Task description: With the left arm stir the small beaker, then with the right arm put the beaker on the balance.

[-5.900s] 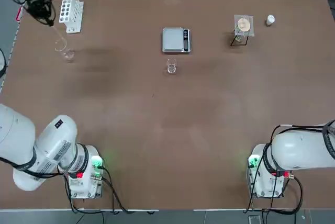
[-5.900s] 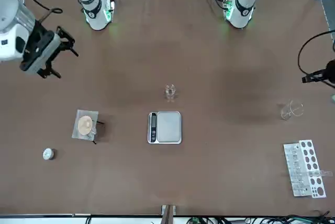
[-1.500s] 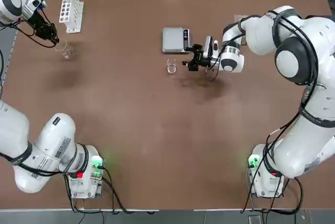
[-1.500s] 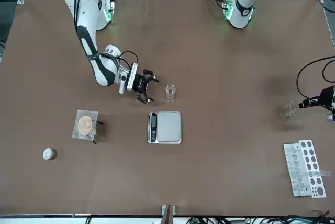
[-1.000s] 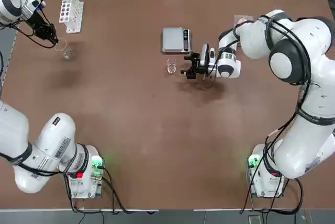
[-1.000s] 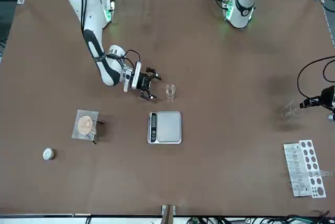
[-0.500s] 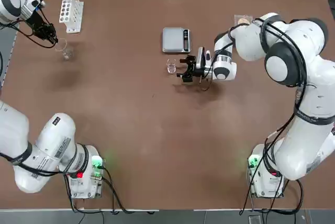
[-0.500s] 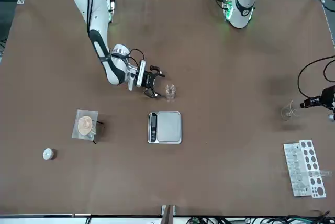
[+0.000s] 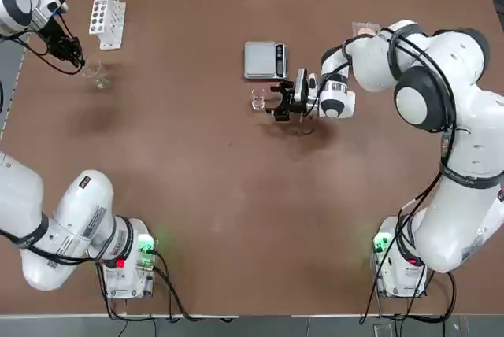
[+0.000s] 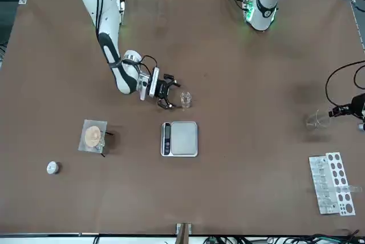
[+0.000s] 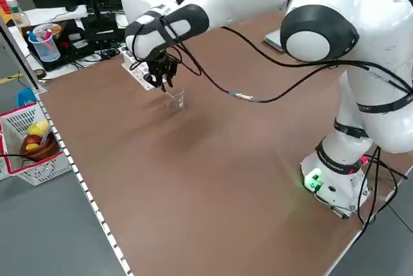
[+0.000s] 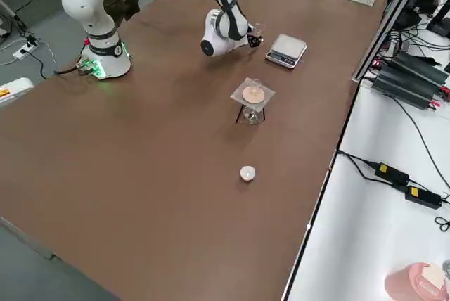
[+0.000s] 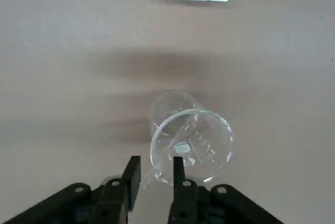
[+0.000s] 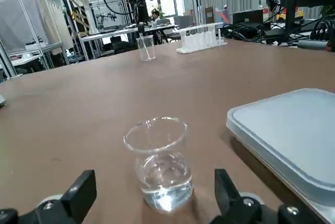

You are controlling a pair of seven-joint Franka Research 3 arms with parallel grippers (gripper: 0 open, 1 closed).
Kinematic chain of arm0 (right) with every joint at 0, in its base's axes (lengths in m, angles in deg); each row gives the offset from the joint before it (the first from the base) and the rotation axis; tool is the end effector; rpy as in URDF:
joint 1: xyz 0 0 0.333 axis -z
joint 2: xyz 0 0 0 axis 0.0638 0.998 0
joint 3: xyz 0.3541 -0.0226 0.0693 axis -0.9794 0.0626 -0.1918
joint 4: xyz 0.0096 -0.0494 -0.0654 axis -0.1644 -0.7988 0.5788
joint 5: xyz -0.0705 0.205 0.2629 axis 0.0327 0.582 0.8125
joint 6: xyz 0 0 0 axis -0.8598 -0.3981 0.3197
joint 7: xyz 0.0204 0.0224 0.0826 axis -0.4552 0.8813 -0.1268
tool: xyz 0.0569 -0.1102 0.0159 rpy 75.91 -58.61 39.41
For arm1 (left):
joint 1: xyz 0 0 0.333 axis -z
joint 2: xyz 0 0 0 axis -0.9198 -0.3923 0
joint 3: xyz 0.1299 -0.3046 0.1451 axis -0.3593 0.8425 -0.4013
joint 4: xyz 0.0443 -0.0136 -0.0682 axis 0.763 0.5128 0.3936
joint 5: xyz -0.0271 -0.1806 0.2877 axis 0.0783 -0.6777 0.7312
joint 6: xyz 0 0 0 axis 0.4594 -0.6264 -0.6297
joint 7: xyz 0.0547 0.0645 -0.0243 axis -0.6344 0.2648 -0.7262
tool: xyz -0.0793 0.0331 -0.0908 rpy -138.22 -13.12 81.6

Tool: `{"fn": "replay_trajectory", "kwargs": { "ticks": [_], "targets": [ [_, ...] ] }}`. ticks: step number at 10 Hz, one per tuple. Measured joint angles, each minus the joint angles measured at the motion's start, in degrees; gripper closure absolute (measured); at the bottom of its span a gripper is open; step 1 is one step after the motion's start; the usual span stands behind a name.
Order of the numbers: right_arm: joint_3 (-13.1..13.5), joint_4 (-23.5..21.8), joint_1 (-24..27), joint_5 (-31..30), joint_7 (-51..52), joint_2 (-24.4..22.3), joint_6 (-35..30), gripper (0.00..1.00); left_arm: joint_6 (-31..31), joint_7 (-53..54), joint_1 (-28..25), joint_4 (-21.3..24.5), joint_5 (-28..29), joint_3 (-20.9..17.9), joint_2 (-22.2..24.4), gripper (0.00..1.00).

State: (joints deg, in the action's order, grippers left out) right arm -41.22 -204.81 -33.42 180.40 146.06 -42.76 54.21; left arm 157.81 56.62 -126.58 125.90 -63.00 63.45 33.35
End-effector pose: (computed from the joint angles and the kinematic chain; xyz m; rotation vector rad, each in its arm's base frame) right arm 0.4332 0.3571 0.1812 -1.6378 -1.1268 -1.1250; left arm 0.5470 0.2980 0.3463 2.9742 0.0979 -0.1166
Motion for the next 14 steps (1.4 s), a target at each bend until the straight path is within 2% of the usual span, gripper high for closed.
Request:
{"fn": "replay_trajectory", "kwargs": {
  "ticks": [3,7,9,12,14],
  "targets": [
    [0.32,2.32,-0.86,0.00,0.09,1.00,0.00,0.00,-0.27,0.00,0.01,-0.87,0.09,0.10,0.91,0.66],
    [0.43,3.05,-1.38,0.00,0.12,2.01,0.02,0.00,-3.93,-0.57,-0.02,-1.78,0.10,1.19,9.80,0.58],
    [0.44,3.12,-2.15,0.00,0.12,2.25,0.02,0.00,-7.91,-4.35,-0.01,-2.61,0.08,5.04,14.83,0.44],
    [0.50,3.26,-2.57,0.01,0.18,2.60,0.02,0.01,-11.39,-8.74,0.32,-3.40,0.07,11.24,21.88,0.02],
    [0.52,3.87,-2.85,0.16,0.18,2.88,0.03,0.01,-15.61,-8.87,2.15,-6.68,-1.09,11.01,23.07,0.00]
  ]
}}
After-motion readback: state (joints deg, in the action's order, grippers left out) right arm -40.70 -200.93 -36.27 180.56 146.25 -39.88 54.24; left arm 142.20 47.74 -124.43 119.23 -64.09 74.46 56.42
